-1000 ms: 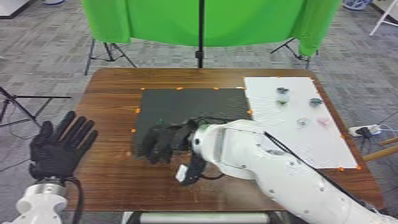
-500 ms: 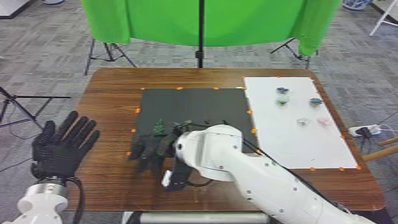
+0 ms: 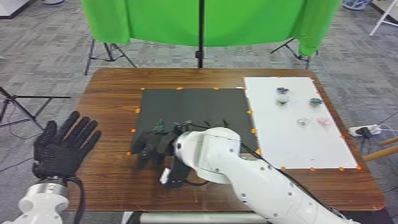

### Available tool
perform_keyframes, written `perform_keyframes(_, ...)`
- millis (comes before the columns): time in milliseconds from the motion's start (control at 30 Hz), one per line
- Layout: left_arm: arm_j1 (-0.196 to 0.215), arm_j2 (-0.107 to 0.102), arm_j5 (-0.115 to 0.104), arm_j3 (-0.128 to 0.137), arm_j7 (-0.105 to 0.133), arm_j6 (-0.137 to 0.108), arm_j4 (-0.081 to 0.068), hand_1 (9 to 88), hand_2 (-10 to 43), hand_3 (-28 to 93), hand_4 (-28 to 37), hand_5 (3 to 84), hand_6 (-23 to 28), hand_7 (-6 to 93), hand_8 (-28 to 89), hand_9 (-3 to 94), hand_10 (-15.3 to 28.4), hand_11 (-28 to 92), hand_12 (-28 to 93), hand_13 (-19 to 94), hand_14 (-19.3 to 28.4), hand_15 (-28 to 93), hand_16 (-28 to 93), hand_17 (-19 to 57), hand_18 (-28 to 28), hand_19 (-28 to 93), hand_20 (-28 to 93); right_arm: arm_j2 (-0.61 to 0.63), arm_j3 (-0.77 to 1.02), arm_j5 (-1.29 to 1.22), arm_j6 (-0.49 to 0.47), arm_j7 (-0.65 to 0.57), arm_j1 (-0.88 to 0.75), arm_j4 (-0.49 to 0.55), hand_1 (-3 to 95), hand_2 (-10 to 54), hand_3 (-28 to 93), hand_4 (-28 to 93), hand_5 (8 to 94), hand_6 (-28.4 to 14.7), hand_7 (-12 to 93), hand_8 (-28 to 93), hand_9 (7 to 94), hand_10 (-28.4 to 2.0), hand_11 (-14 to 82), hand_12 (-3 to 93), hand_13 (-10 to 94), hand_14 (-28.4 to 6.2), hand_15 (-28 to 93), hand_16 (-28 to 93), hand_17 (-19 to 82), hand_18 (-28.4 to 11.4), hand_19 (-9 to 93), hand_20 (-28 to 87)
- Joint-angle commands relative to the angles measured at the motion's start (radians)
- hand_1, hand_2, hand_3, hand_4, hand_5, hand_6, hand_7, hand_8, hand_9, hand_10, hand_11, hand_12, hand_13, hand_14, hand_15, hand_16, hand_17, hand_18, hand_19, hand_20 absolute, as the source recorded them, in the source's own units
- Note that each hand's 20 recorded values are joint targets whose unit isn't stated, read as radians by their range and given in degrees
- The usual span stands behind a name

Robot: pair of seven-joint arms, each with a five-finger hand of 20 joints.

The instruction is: Arrange flowers

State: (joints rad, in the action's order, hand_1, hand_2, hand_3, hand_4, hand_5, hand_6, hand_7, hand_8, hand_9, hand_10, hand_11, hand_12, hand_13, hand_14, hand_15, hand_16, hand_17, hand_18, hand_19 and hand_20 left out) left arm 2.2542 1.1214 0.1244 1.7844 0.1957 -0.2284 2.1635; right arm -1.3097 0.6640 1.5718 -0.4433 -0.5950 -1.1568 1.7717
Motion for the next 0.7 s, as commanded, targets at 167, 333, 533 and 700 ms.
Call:
perform_keyframes(167,0.010,0.004,-0.006,0.000,-0.008,-0.011,-0.004,27.9,13.9,71,-28.3,44.9,9.9,11.5,-7,37.9,16.0,17,13,28,15.0,29,-4,-4.6,12.7,25,13,-0.004,0.024,-0.017,0.015,-0.004,-0.005,0.015,43.9,-7.9,79,-26,47.6,-8.6,11,-11,33.6,-21.9,11.2,5.1,54,-15.3,51,13,24,-23.7,80,38)
perform_keyframes(333,0.010,0.007,-0.009,0.001,-0.006,-0.013,-0.007,27.9,13.8,71,-28.3,44.8,9.9,11.5,-7,38.0,16.0,17,13,28,15.0,29,-4,-4.5,12.6,24,13,0.000,0.039,-0.044,0.000,-0.015,0.000,0.017,44.4,-6.6,78,-26,52.0,-7.5,12,-11,49.7,-19.2,12.2,9.1,58,-14.7,48,14,25,-23.6,80,38)
perform_keyframes(533,0.010,0.017,-0.007,0.007,-0.008,-0.007,-0.005,27.9,13.8,71,-28.3,44.8,9.9,11.5,-7,38.0,16.0,17,13,28,15.0,29,-4,-4.5,12.6,24,13,0.046,0.124,-0.112,-0.031,-0.030,-0.024,0.082,44.3,-5.6,77,-25,54.5,-7.1,12,-11,53.9,-18.6,13.5,10.7,59,-14.8,49,16,25,-23.9,80,38)
perform_keyframes(700,0.018,0.026,-0.003,0.017,0.001,0.001,0.001,27.9,13.8,71,-28.3,44.8,9.9,11.5,-7,38.0,15.9,17,13,28,15.0,29,-4,-4.5,12.6,24,13,0.200,0.285,-0.006,0.098,0.015,-0.094,0.188,43.9,-5.1,76,-25,56.7,-6.6,12,-11,56.5,-18.2,13.6,11.1,61,-14.7,49,16,26,-24.1,81,38)
